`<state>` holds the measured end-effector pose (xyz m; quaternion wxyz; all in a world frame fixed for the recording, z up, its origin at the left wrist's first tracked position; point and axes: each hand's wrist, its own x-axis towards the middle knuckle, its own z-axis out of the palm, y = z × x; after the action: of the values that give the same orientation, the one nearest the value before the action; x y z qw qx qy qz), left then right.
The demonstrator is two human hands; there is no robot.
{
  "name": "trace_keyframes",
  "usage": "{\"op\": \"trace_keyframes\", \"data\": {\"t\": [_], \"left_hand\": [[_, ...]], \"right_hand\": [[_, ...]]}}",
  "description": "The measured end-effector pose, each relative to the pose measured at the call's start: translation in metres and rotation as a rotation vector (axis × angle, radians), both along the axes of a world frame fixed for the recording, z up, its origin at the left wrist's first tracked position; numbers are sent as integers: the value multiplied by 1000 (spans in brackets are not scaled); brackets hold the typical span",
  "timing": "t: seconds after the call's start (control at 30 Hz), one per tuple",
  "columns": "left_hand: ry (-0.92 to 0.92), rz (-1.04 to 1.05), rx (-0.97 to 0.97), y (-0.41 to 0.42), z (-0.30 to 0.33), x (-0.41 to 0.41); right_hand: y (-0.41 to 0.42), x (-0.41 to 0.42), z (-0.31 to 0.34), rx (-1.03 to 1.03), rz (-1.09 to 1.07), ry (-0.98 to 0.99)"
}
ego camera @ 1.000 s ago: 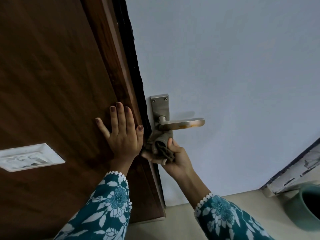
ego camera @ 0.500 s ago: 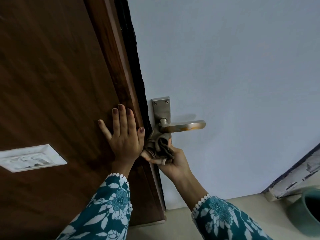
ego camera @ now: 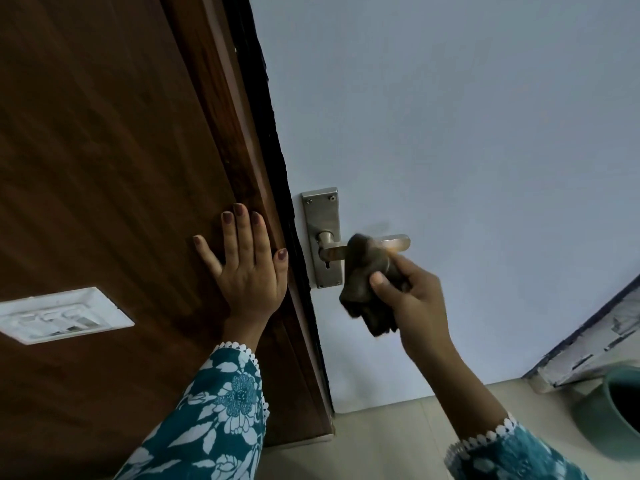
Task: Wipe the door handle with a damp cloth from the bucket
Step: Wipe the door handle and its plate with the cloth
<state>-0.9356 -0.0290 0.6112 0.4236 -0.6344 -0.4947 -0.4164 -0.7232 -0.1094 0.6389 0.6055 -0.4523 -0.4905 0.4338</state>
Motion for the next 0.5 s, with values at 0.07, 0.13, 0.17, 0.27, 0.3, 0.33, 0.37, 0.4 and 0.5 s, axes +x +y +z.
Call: {"op": "trace_keyframes", "data": {"t": [0.07, 0.13, 0.17, 0.27, 0.3, 0.33, 0.37, 0.4, 0.5], "left_hand": [[-3, -2, -16, -1, 0, 1], [-1, 0, -27, -2, 1, 1], [-1, 1, -25, -2, 1, 1], [3, -12, -10, -1, -1, 0], [2, -16, -9, -1, -1, 0], [-1, -21, -8, -1, -1, 0], [-6, -27, -5, -1, -1, 1], [-10, -30, 1, -1, -1, 1], [-11, -22, 16, 0, 0, 2]], "right_hand": [[9, -9, 14, 285, -211, -418], [25, -29, 14, 526, -217, -776], [31, -39, 10, 616, -201, -920], [45, -51, -7, 736, -196, -1153], [48, -46, -9, 741, -200, -1163], [50, -39, -12, 737, -216, -1157], [51, -30, -15, 717, -242, -1143], [53, -20, -17, 689, -268, -1123], [55, 4, -10, 540, -373, -1049]]}}
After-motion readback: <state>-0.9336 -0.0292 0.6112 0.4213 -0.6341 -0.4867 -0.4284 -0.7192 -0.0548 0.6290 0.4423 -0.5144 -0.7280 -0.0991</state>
